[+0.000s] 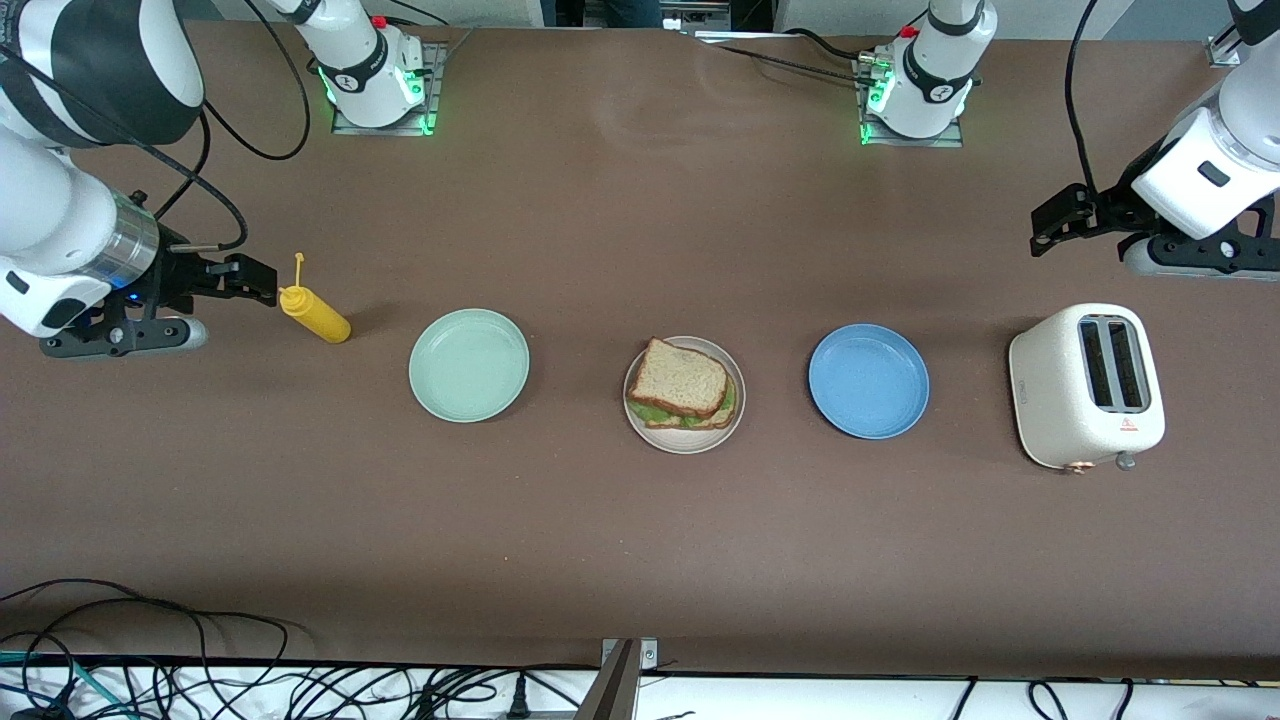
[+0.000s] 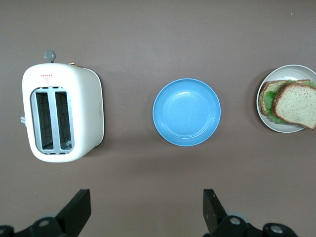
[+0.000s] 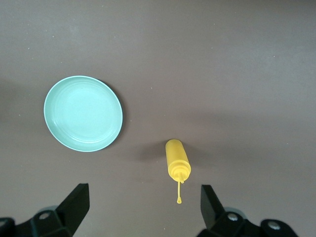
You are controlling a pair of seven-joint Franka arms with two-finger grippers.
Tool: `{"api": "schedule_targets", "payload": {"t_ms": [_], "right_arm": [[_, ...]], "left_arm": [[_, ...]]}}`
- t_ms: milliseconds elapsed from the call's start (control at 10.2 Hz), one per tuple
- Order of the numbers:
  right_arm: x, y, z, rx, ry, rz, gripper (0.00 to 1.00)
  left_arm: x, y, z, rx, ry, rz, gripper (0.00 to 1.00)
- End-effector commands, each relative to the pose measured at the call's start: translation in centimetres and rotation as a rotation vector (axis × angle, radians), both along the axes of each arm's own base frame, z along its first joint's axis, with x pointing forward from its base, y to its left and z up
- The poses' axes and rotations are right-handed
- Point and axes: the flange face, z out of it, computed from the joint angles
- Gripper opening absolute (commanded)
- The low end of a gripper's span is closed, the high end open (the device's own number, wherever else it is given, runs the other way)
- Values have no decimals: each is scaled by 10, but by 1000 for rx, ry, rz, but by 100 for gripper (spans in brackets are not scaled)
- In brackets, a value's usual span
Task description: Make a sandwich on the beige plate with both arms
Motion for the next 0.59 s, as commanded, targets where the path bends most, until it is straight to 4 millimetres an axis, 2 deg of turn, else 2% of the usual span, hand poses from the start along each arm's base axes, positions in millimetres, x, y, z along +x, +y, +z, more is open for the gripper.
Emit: {"api": "schedule_targets", "payload": {"t_ms": [0, 490], "right_arm": [[-5, 1, 6, 14, -14, -16, 100], [-3, 1, 4, 50, -5, -101, 100]], "left_arm": [[1, 3, 4, -7, 1, 7, 100], [1, 0, 4, -7, 1, 7, 100]]}}
